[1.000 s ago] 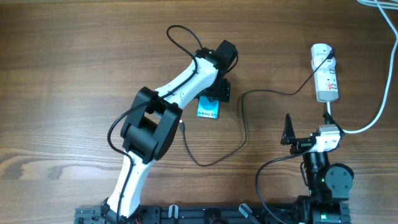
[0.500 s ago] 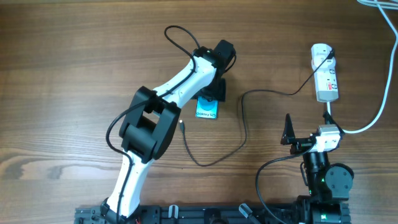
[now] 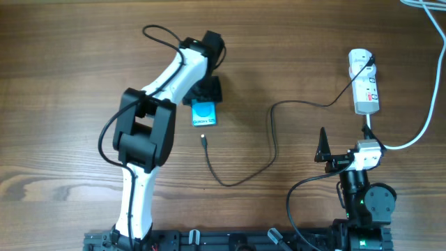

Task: Plug charger to phone and switch on socket
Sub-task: 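Lift the phone with the left gripper and pull it back slightly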

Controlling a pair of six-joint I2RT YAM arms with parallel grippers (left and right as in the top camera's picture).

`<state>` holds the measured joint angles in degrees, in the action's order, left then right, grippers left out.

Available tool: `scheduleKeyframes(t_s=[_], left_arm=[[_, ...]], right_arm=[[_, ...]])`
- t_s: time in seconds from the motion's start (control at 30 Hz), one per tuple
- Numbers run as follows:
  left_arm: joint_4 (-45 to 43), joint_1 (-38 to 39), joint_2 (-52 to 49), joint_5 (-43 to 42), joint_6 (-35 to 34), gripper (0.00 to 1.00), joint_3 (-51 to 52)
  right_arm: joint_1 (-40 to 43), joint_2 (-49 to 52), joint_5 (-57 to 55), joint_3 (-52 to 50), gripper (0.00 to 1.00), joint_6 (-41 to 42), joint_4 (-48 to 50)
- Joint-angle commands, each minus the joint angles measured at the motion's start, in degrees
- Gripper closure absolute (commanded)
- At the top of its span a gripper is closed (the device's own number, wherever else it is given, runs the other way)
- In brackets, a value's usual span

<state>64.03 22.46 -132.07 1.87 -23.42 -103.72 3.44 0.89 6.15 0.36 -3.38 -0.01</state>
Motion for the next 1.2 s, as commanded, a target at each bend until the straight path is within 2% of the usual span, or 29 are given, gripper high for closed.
scheduleKeyframes(t_s=[0.0, 0.17, 0.47, 0.57, 0.67, 0.7, 0.8, 0.9, 1.03, 1.13, 1.17], left_arm=[[-0.50, -3.37, 0.07, 5.73, 0.72, 0.32, 1.40], [-2.54, -4.04, 0.07, 5.73, 6.80, 0.34, 1.40], [-4.35, -3.93, 0.07, 5.07, 6.75, 0.23, 1.51], [-4.00, -3.93, 0.07, 5.07, 6.73, 0.16, 1.51], [-4.02, -3.98, 0.04, 5.05, 6.27, 0.01, 1.51], [-4.02, -3.96, 0.04, 5.05, 6.25, 0.00, 1.55], [-4.35, -3.98, 0.04, 5.07, 2.93, 0.00, 2.86], [-5.57, -3.98, 0.04, 4.90, 2.78, 0.00, 4.48], [-6.29, -3.93, 0.04, -1.29, 2.89, 0.00, 4.52], [-6.67, -3.93, 0.04, -1.44, 3.28, 0.06, 4.52], [-6.64, -3.87, 0.04, -1.44, 3.30, 0.11, 4.52]], right_arm=[[-0.26, -0.46, -0.55, -0.07, 0.00, -1.09, 0.22], [-0.26, -0.46, -0.55, -0.07, 0.01, -1.09, 0.22], [-0.26, -0.46, -0.55, -0.07, 0.00, -1.09, 0.22], [-0.26, -0.46, -0.55, -0.07, 0.00, -1.09, 0.22], [-0.26, -0.46, -0.55, -0.07, 0.00, -1.09, 0.22], [-0.26, -0.46, -0.55, -0.07, 0.00, -1.09, 0.22], [-0.26, -0.46, -0.55, -0.07, 0.00, -1.09, 0.22], [-0.26, -0.46, -0.55, -0.07, 0.00, -1.09, 0.22], [-0.26, -0.46, -0.55, -0.07, 0.00, -1.09, 0.22], [-0.26, -0.46, -0.55, -0.07, 0.00, -1.09, 0.24], [-0.26, -0.46, -0.55, -0.07, 0.00, -1.09, 0.22]])
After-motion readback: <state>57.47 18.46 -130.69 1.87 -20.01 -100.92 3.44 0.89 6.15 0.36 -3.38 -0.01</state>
